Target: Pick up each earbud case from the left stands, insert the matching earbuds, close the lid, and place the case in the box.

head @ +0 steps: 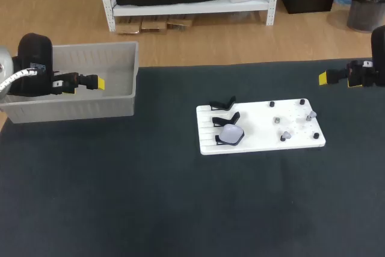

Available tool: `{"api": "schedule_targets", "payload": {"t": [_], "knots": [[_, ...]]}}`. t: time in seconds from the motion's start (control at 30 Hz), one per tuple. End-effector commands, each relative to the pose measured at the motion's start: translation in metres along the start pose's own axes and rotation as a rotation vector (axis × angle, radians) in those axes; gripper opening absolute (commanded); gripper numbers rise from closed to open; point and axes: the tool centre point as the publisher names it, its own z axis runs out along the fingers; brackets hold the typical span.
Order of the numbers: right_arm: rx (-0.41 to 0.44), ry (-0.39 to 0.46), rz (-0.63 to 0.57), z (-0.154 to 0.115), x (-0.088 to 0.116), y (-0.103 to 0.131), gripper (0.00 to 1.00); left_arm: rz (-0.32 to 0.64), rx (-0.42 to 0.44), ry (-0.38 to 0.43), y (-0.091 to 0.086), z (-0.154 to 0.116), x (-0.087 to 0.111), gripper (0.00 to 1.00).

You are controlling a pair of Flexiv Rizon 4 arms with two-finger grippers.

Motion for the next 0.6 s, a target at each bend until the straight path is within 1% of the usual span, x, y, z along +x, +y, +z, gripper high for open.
{"api": "schedule_targets", "payload": {"t": [0.03,0.53,0.6], "knots": [[-0.003,0.001,-0.001,-0.0001,-0.0002,-0.0011,1.00,-0.002,-0.008,0.008,-0.0017,-0.0002,-0.0016,1.00],[-0.003,0.001,-0.001,-0.0001,-0.0002,-0.0011,1.00,-0.002,-0.008,0.008,-0.0017,-0.0002,-0.0016,1.00],[-0.003,0.001,-0.001,-0.0001,-0.0002,-0.0011,1.00,0.136,0.115,-0.062,-0.0059,-0.0030,-0.0024,1.00]]}}
